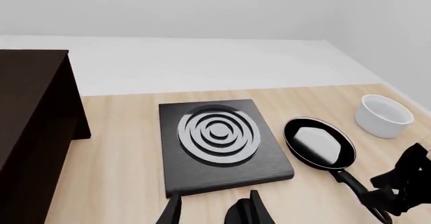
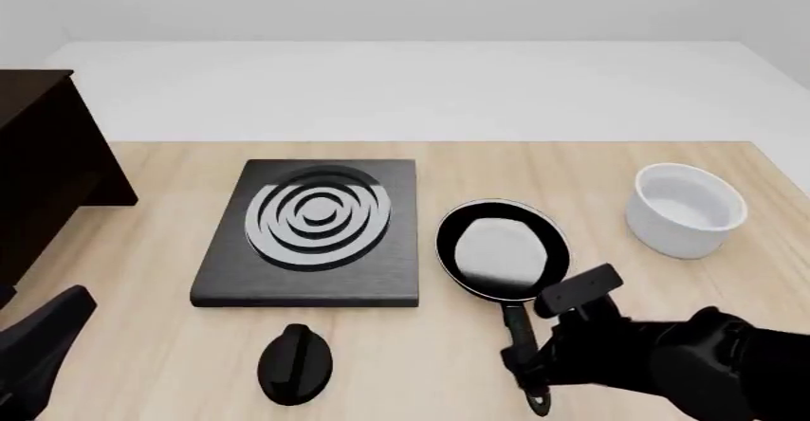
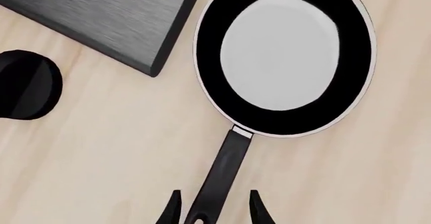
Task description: Put the frying pan on the cabinet shelf.
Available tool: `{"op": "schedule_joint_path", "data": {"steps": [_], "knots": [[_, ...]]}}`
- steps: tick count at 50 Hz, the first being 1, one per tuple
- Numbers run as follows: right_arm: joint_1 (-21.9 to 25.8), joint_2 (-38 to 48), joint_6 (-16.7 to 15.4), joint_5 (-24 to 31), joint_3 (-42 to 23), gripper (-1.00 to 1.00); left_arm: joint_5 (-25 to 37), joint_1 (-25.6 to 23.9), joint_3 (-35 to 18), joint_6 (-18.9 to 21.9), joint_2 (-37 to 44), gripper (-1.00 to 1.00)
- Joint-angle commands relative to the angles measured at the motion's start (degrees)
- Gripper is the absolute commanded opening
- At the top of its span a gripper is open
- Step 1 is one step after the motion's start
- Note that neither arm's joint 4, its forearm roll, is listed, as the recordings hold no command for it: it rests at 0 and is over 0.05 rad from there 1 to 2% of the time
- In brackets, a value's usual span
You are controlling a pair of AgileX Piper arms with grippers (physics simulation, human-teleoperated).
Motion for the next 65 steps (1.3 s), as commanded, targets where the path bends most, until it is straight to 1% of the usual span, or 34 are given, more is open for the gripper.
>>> {"op": "schedule_joint_path", "data": {"steps": [1, 14, 23, 34, 38, 39, 41, 42, 49, 51, 52, 53, 56, 57, 61, 65], "knots": [[1.19, 2.87, 1.05, -2.96, 1.19, 1.0, -0.15, 0.03, 0.13, 0.0, -0.02, 1.0], [1.93, 5.85, 1.99, -6.44, 2.8, 1.0, -0.13, -0.1, 0.34, -0.1, 0.04, 1.0], [2.2, 7.92, 2.58, -8.81, 3.68, 1.0, -0.7, -0.47, 1.48, -0.15, -0.28, 1.0], [1.83, 6.85, 2.47, -8.33, 3.66, 1.0, -0.69, -0.75, 1.06, -0.13, 0.32, 1.0], [-0.22, 5.5, 1.38, -8.12, 3.87, 1.0, -1.2, -0.85, 2.07, -0.09, -0.01, 1.0], [-0.27, 4.58, 1.42, -7.57, 3.8, -1.0, -1.16, -0.86, 1.94, -0.06, 0.13, 1.0], [-0.63, 4.13, 1.03, -7.47, 3.88, -1.0, -1.18, -0.92, 1.91, -0.1, 0.14, 1.0], [-0.96, 3.7, 0.22, -7.26, 3.87, -1.0, -1.2, -0.93, 1.91, -0.1, 0.15, 1.0], [-2.38, 1.84, 0.0, -6.2, 4.1, -1.0, -0.83, -0.94, 1.61, -0.14, 0.11, 1.0], [-3.35, 0.0, -0.18, -5.71, 4.27, -1.0, -0.96, -0.98, 1.73, -0.1, 0.17, 1.0], [-3.49, -0.28, -0.06, -5.62, 4.29, -1.0, -0.98, -0.99, 1.71, -0.1, 0.21, 1.0], [-3.89, -1.29, 0.91, -5.35, 4.36, -1.0, -1.1, -1.06, 1.98, -0.19, 0.06, 1.0], [-5.62, -2.23, -0.84, -5.22, 4.61, -1.0, -1.16, -1.4, 2.03, -0.59, 0.03, 1.0], [-6.54, -2.99, -1.08, -4.92, 4.61, -1.0, -1.41, -1.51, 2.42, -0.44, -0.03, 1.0], [-7.52, -4.12, -1.66, -4.55, 4.76, -1.0, -1.14, -1.6, 2.24, -0.41, -0.06, 1.0], [-8.33, -6.55, -1.98, -2.73, 4.31, -1.0, -1.34, -1.54, 2.26, -0.36, 0.15, 1.0]]}}
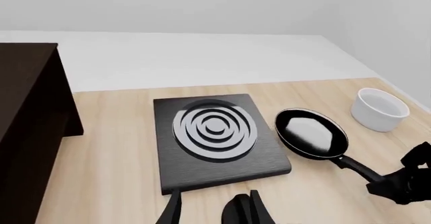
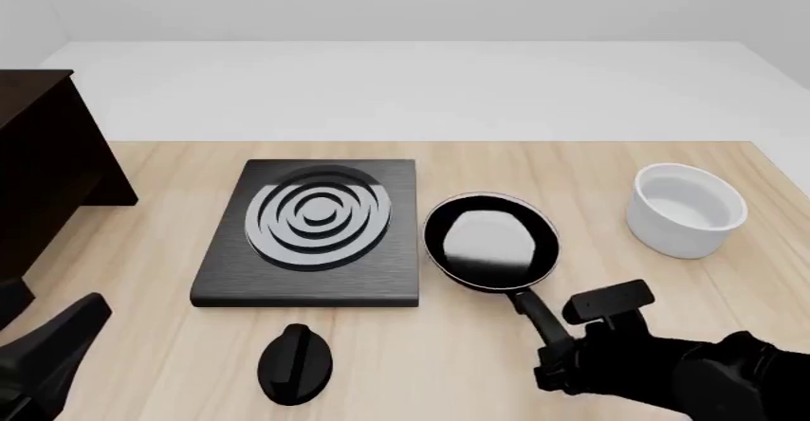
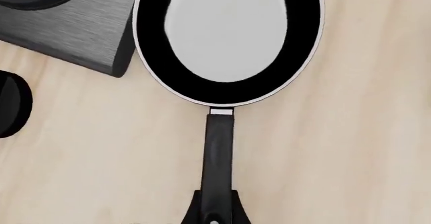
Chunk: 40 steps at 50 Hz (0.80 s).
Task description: Put the frying pan on the cabinet shelf.
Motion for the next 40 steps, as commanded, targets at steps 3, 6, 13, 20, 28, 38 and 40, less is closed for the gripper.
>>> {"op": "schedule_joint_path", "data": {"steps": [3, 6, 13, 20, 28, 38, 40], "knots": [[-2.63, -6.63, -0.33, 2.41, -1.17, -1.0, -0.52, -0.33, 0.7, -0.02, -0.06, 1.0], [-3.22, -7.87, -0.89, 3.12, -1.66, -1.0, -0.05, -0.57, -0.15, -0.03, 0.36, 1.0], [-3.47, -10.86, -2.47, 5.81, -3.42, -1.0, -0.47, -0.48, 0.34, -0.16, 0.28, 1.0], [-3.09, -13.74, -3.95, 8.88, -6.49, -1.0, -0.44, -0.86, -0.06, -0.33, 0.64, 1.0], [-3.68, -16.09, -5.6, 9.73, -8.61, -1.0, -0.36, -1.04, -0.57, -0.24, 0.92, 1.0], [-3.91, -19.08, -8.29, 8.21, -9.61, -1.0, -0.48, -2.27, -0.45, -0.42, 0.51, 1.0], [-3.65, -18.77, -7.74, 8.14, -9.99, -1.0, -0.74, -2.19, -0.52, -0.39, 0.82, 1.0]]}}
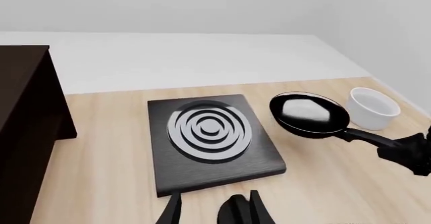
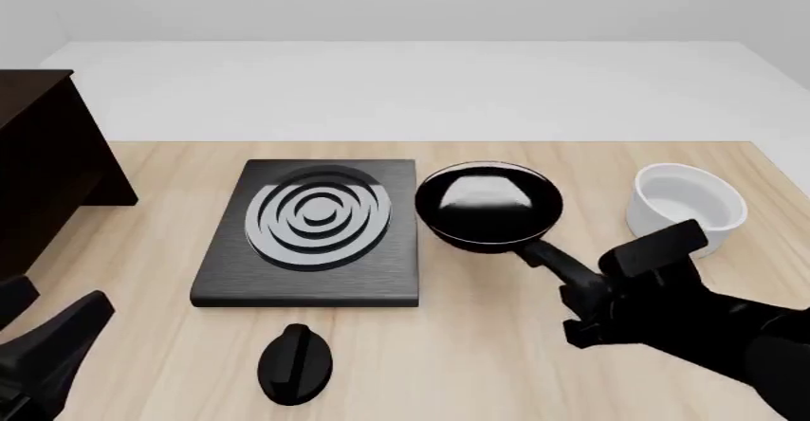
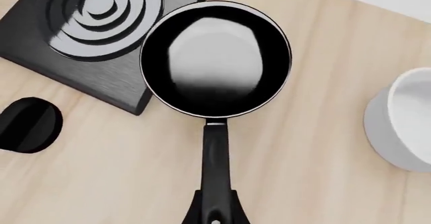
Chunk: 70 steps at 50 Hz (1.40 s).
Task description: Put the frying pan on the cabinet shelf.
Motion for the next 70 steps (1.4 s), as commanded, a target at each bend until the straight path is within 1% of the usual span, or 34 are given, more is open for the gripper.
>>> {"op": "schedule_joint_path", "data": {"steps": [1, 3, 6, 9, 12, 18, 21, 22, 24, 25, 26, 27, 28, 31, 32, 34, 35, 36, 37, 39, 42, 46, 47, 49, 50, 52, 55, 57, 60, 62, 66, 68, 69, 70], "knots": [[-0.01, -3.39, -0.61, -0.86, -3.43, -1.0, -0.49, -0.7, 0.32, -0.05, -0.14, 1.0], [0.25, -3.54, -1.21, -0.92, -4.05, -1.0, -0.33, -0.57, 0.19, -0.28, -0.28, 1.0], [0.7, -3.08, -0.64, -1.01, -5.04, -1.0, -0.16, -0.74, 0.09, -1.08, -0.55, 1.0], [1.62, -2.39, -0.82, -1.3, -6.74, -1.0, -0.6, -0.94, 0.42, -1.42, -0.4, 1.0], [3.23, -1.53, -0.68, -1.5, -8.83, -1.0, -0.54, -1.54, 0.22, -3.07, -0.33, 1.0], [5.04, 0.27, 0.17, -1.3, -12.57, -1.0, -1.12, -1.66, -0.99, -4.01, 0.92, 1.0], [5.61, 1.19, 0.48, -2.04, -13.35, -1.0, -1.84, -2.17, -1.22, -4.57, 1.91, 1.0], [6.34, 1.73, 0.65, -2.31, -14.02, -1.0, -2.55, -2.93, -1.13, -5.96, 2.68, 1.0], [7.29, 2.38, 0.57, -2.58, -14.95, -1.0, -3.27, -2.73, -1.71, -5.78, 3.47, 1.0], [7.58, 2.53, 0.6, -2.63, -15.41, -1.0, -3.53, -2.99, -1.6, -6.91, 3.79, 1.0], [8.06, 3.1, 1.07, -2.36, -16.45, -1.0, -4.06, -3.05, -1.48, -7.16, 5.02, 1.0], [8.52, 3.58, 1.25, -2.26, -17.21, -1.0, -4.46, -3.13, -1.34, -8.51, 4.97, 1.0], [8.9, 3.99, 1.04, -2.27, -17.69, -1.0, -4.56, -2.78, -1.63, -8.3, 4.98, 1.0], [9.92, 5.44, 0.79, -2.09, -20.68, -1.0, -4.96, -0.39, -1.71, -11.36, 4.65, 1.0], [10.32, 5.97, 0.67, -1.92, -21.74, -1.0, -4.95, -1.06, -1.96, -10.16, 4.9, 1.0], [11.07, 7.02, 0.42, -1.46, -23.77, -1.0, -4.34, -1.5, -2.56, -10.57, 4.99, 1.0], [11.48, 7.56, 0.16, -1.18, -24.88, -1.0, -4.0, -1.55, -3.33, -11.27, 4.47, 1.0], [11.95, 8.23, -0.54, -0.95, -26.22, -1.0, -3.71, -1.35, -4.1, -13.47, 3.63, 1.0], [12.25, 8.75, -0.65, -0.62, -27.06, -1.0, -3.45, -1.49, -4.62, -14.0, 3.61, 1.0], [13.26, 10.26, 0.24, 0.23, -29.4, -1.0, -3.31, -1.75, -5.43, -14.89, 3.68, 1.0], [14.22, 11.16, -0.92, 0.87, -31.99, -1.0, -3.66, -2.14, -6.04, -16.38, 4.29, 1.0], [15.16, 12.16, -1.07, 1.79, -34.15, -1.0, -4.18, -1.66, -7.67, -18.47, 4.95, 1.0], [15.65, 12.67, -1.32, 2.1, -34.74, -1.0, -4.71, -0.72, -7.28, -21.64, 5.68, 1.0], [16.09, 13.12, -1.53, 2.56, -35.58, -1.0, -5.05, -1.04, -7.9, -22.16, 6.04, 1.0], [16.26, 13.4, -1.72, 2.85, -36.18, -1.0, -5.21, -1.83, -8.22, -24.01, 6.52, 1.0], [16.88, 14.13, -2.13, 3.29, -37.39, -1.0, -5.79, -1.82, -9.38, -24.22, 6.65, 1.0], [17.37, 15.2, -2.8, 4.06, -39.65, -1.0, -6.58, -2.43, -9.75, -25.26, 7.23, 1.0], [19.05, 16.47, -4.12, 5.03, -41.81, -1.0, -7.19, -3.81, -9.61, -26.34, 7.12, 1.0], [19.61, 17.54, -4.01, 6.06, -44.33, -1.0, -7.75, -5.48, -9.58, -26.39, 7.63, 1.0], [20.62, 18.18, -4.64, 6.56, -45.54, -1.0, -8.42, -5.35, -9.36, -27.75, 7.92, 1.0], [22.2, 19.39, -5.19, 6.94, -46.94, -1.0, -9.3, -7.05, -10.33, -26.71, 9.3, 1.0], [23.4, 19.84, -5.46, 6.95, -47.59, -1.0, -10.6, -7.74, -9.73, -29.72, 9.13, 1.0], [23.81, 20.06, -5.71, 6.8, -47.62, -1.0, -10.66, -7.97, -10.08, -29.38, 9.48, 1.0], [24.09, 20.25, -6.15, 6.28, -47.57, -1.0, -11.01, -8.05, -9.88, -29.9, 9.93, 1.0]]}}
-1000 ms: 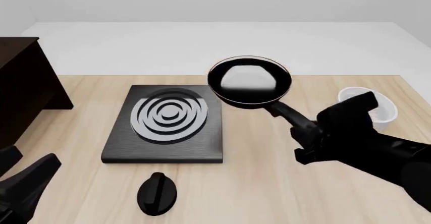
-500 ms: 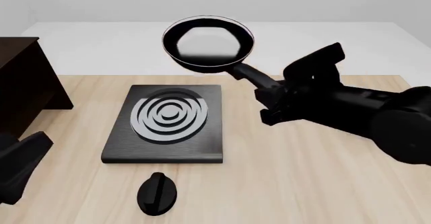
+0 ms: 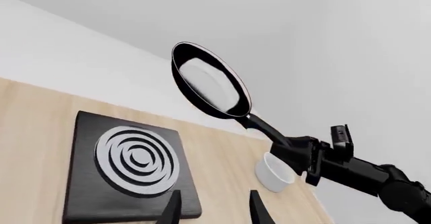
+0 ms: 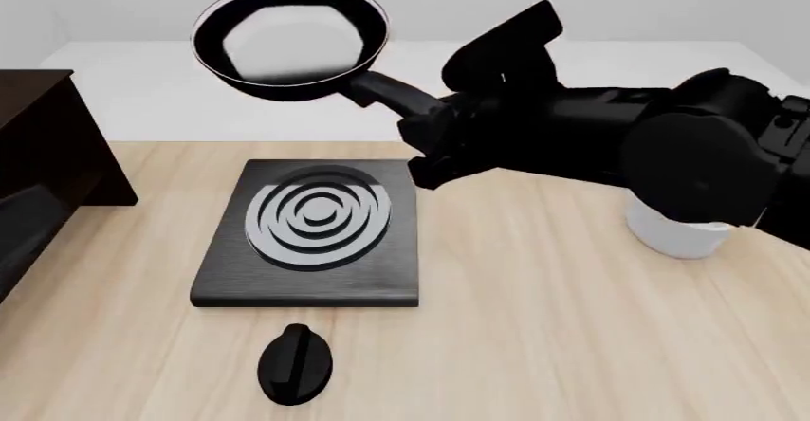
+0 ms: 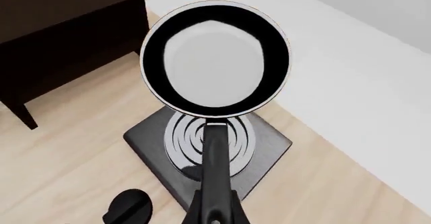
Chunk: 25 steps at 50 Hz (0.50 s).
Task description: Put the frying pan on the cabinet shelf.
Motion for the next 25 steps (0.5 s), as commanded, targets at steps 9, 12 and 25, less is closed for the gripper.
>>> {"op": "schedule_joint_path", "data": {"steps": [9, 12, 25], "knots": [[7.35, 3.72, -1.06, 0.32, -8.84, -1.0, -4.17, -3.33, -1.19, -7.42, 3.8, 1.0], [9.26, 3.92, -1.88, -0.34, -8.82, -1.0, -4.53, -4.21, -1.61, -8.34, 4.14, 1.0], [12.0, 4.46, -0.47, -1.3, -9.37, -1.0, -9.04, -7.21, 0.83, -14.1, 4.71, 1.0]]}}
